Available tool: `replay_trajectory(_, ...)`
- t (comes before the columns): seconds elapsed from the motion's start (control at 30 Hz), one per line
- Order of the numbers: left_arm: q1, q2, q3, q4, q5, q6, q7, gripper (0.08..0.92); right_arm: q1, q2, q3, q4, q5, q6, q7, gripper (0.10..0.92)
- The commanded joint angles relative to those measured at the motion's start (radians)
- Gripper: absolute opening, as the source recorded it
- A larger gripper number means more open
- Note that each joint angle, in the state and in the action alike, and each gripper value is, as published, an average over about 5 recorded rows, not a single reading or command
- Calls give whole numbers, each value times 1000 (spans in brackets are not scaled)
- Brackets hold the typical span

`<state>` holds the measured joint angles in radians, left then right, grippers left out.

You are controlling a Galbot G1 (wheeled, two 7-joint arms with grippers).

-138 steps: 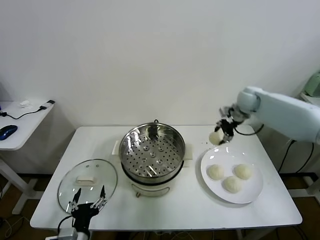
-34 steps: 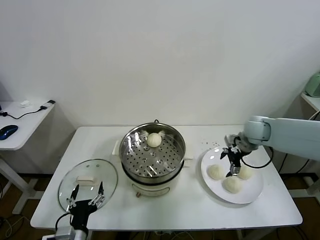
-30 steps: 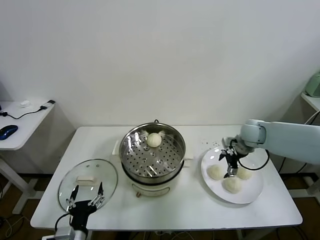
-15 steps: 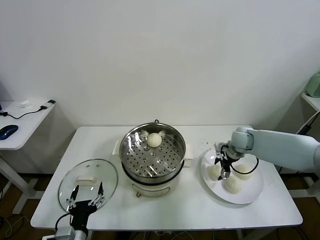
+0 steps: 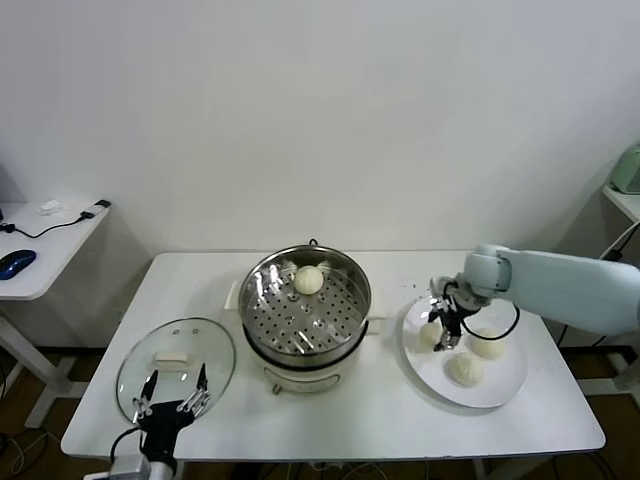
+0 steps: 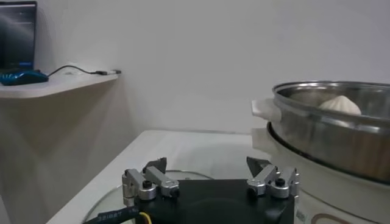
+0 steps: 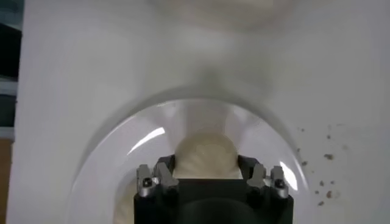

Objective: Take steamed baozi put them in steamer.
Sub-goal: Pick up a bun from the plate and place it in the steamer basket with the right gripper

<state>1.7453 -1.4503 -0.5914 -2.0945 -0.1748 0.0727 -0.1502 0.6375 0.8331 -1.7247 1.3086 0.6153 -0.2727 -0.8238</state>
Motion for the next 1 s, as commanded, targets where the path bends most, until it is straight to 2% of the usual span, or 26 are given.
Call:
replay_trajectory(0.03, -2, 3, 3, -7, 0, 6, 1, 823, 484, 84, -206, 112, 271, 20, -93, 687)
replay_trajectory(0.23, -9, 13, 11, -12, -1, 9, 1, 823, 627, 271, -137, 166, 515, -40, -62, 687)
replay_trajectory(0.37, -14, 16, 19, -13, -1, 4, 0, 823, 590, 415, -27, 174, 643, -106, 29, 687)
replay_trajectory(0.47, -16, 20, 20, -13, -1, 2, 0, 823, 518, 499, 33, 173, 686, -147, 97, 687)
replay_trajectory(0.7, -17, 19, 23, -10, -2, 0, -1, 823, 295, 642, 54, 86, 628, -183, 163, 687)
replay_trajectory(1.0, -15, 24, 17, -2, -6, -6, -1, 823, 130, 698, 25, -84, 473, -192, 179, 687)
